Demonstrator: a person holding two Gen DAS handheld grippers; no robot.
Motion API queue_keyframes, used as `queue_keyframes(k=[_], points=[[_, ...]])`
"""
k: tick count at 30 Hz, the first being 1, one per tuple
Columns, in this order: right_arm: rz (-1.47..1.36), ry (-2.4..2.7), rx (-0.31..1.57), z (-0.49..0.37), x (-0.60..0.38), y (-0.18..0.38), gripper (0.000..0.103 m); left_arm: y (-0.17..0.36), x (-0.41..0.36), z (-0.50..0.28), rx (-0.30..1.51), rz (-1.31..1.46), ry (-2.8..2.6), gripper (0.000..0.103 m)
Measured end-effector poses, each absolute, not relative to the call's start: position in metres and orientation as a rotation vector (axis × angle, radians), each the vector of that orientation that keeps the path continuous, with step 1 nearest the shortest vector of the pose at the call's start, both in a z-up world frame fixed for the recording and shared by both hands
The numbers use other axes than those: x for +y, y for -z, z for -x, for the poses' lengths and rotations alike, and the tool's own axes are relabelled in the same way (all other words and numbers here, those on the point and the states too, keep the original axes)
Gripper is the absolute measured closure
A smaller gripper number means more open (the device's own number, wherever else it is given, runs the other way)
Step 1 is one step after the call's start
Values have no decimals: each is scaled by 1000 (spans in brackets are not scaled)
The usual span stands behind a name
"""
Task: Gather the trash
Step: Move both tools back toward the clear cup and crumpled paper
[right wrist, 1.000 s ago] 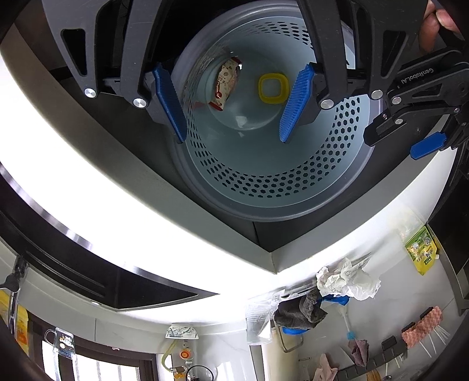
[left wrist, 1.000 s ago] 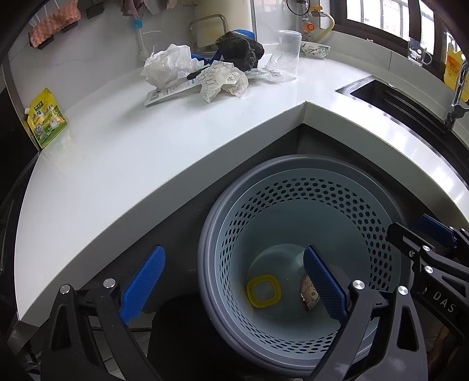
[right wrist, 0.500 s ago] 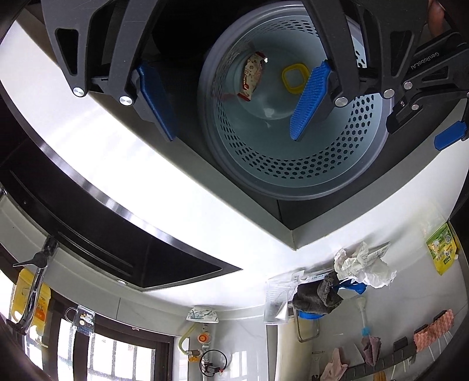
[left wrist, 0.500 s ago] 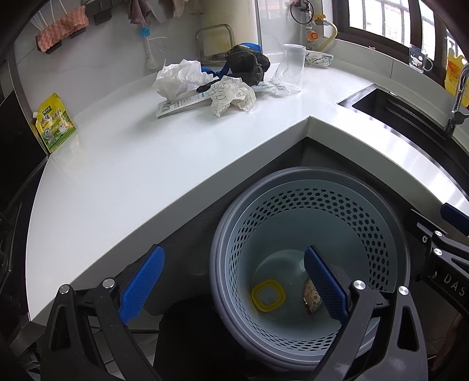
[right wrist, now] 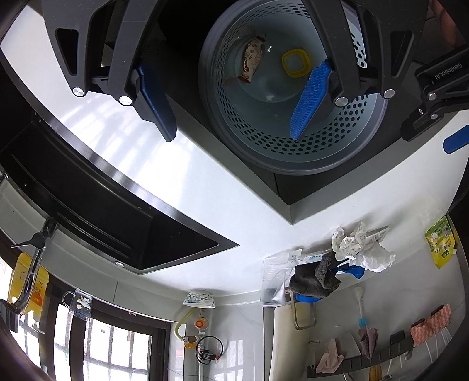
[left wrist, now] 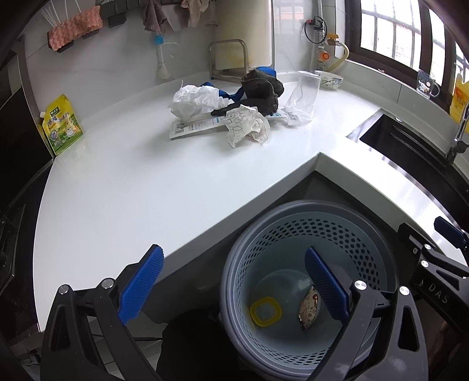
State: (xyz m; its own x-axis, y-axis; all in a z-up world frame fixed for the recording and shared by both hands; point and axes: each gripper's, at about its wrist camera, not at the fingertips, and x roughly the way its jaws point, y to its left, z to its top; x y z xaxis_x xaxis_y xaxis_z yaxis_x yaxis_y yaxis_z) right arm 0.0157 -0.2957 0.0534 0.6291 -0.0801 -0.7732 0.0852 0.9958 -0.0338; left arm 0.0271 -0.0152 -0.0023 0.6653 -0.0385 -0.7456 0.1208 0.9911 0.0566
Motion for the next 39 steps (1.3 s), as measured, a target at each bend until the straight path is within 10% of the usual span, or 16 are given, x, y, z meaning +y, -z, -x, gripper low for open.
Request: queue_keyframes(k=[39], points=[[46,-204,834,-249,-294,-68,27,-16,-39,-178,757,29,-107,7]])
